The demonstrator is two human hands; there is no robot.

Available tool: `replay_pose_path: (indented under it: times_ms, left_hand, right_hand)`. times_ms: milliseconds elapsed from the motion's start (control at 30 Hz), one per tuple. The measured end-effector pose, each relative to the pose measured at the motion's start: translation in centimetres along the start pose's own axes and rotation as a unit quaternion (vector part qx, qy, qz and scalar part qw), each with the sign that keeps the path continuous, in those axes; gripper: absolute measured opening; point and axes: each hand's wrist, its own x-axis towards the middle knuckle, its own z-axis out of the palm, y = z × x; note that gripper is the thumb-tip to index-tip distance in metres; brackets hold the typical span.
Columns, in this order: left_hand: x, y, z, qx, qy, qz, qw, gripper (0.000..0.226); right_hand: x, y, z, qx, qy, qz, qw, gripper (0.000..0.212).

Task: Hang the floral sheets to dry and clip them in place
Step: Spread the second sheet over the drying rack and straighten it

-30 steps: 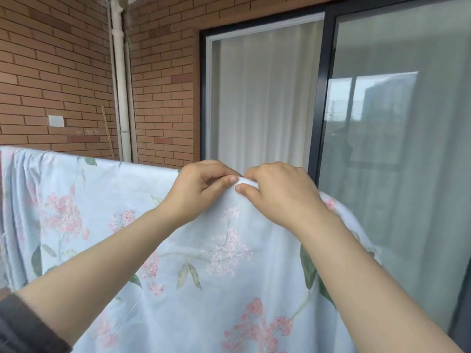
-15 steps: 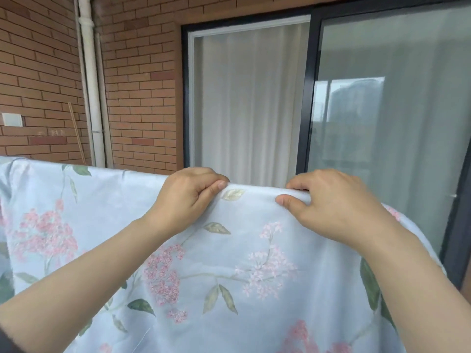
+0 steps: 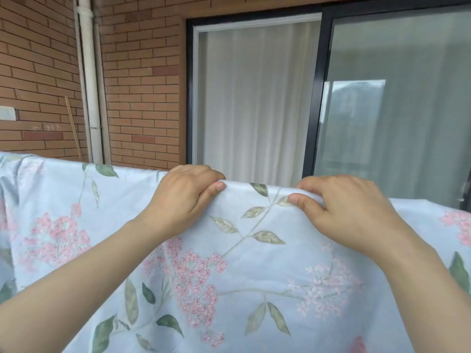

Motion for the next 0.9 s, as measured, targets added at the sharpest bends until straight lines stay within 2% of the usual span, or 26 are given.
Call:
replay_pose_path:
  times_ms: [100, 200, 333, 500, 700, 900]
  left_hand:
    - [0.0, -0.9, 0.0, 0.016, 0.004, 0.002, 1.0, 0.043]
    - [0.1, -0.7, 0.1, 0.008, 0.0, 0.006, 1.0, 0.043]
    - [-0.2, -1.5, -0.5, -0.002, -0.023, 0.032, 0.999, 0.041]
    - [-2.2, -6.6, -2.4, 0.005, -0.032, 0.038, 0.999, 0.04]
    - [-2.8, -8.5, -3.3, -0.002, -0.039, 0.075, 0.996, 0.039]
    - [-4.1, -14.6, -4.9, -0.027, -0.052, 0.067, 0.996, 0.041]
  right_hand:
    - [1.1, -1.2, 0.1, 0.057, -0.005, 0.006, 0.998, 0.027]
    - [3.1, -4.0, 1.1, 0.095, -0.005, -0.031, 0.995, 0.024]
    - [4.5, -6.7, 2.7, 0.05, -0.001, -0.058, 0.997, 0.026]
    - [4.1, -7.1, 2.0, 0.054, -0.021, -0.01, 0.998, 0.024]
    - [7.2, -13.9, 4.0, 0.059, -0.011, -0.021, 0.998, 0.024]
    - [6.4, -14.4, 3.7, -0.006, -0.034, 0.069, 0.997, 0.024]
